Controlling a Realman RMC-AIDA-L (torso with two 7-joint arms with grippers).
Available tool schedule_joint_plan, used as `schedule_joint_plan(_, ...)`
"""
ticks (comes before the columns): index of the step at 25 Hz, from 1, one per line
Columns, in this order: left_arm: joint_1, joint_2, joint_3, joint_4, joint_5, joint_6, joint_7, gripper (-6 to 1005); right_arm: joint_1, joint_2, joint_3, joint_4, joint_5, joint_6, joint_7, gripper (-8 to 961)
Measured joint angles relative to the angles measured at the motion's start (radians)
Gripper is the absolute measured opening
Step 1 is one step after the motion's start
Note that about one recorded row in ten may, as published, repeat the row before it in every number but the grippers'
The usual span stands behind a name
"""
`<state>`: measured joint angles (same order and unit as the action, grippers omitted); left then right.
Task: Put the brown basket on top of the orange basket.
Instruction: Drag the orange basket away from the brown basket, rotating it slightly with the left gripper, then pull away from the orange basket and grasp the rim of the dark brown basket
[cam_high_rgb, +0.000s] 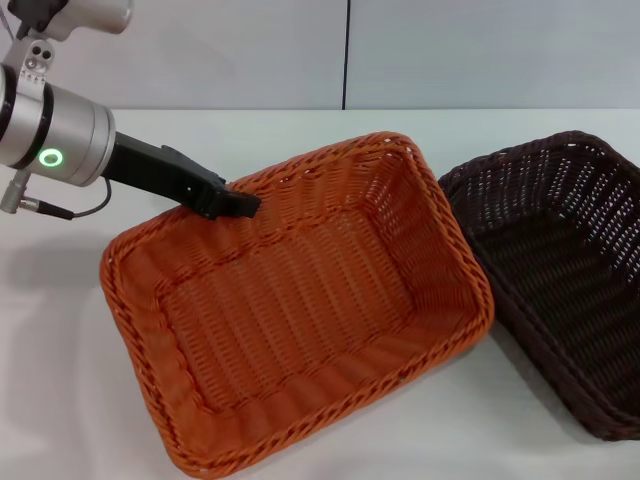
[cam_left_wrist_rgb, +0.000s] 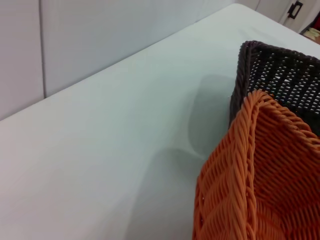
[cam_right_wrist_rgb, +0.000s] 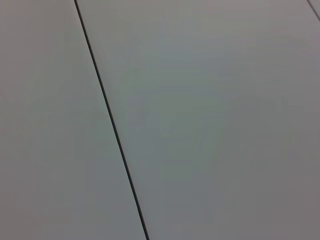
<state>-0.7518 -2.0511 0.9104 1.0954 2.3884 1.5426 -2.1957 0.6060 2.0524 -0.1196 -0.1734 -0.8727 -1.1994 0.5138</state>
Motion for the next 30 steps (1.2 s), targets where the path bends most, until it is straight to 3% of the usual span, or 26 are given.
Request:
schedule_joint_plan(14, 0.020, -0.003, -0.001, 0.034, 0.030, -0.026, -0.064, 190, 0.005, 0.000, 0.000, -0.001, 0.000, 0.000, 0.000, 526)
schedule_joint_plan(17, 0.023, -0.004, -0.001, 0.042, 0.025, -0.025, -0.069, 380, 0.003, 0.000, 0.000, -0.001, 0.000, 0.001, 0.000, 526)
schedule_joint_plan(23, 0.036, -0.002, -0.001, 0.072, 0.024, -0.029, -0.100, 651, 0.001, 0.000, -0.001, -0.002, 0.000, 0.001, 0.000, 526)
schedule_joint_plan(28, 0.054, -0.004, -0.022, 0.100, 0.013, -0.044, -0.110, 818, 0.002, -0.001, -0.014, -0.003, -0.007, 0.003, 0.009, 526)
schedule_joint_plan(30, 0.065, -0.005, -0.037, 0.106, -0.013, -0.048, -0.105, 821, 0.002, -0.006, -0.041, -0.004, -0.009, 0.005, 0.017, 526)
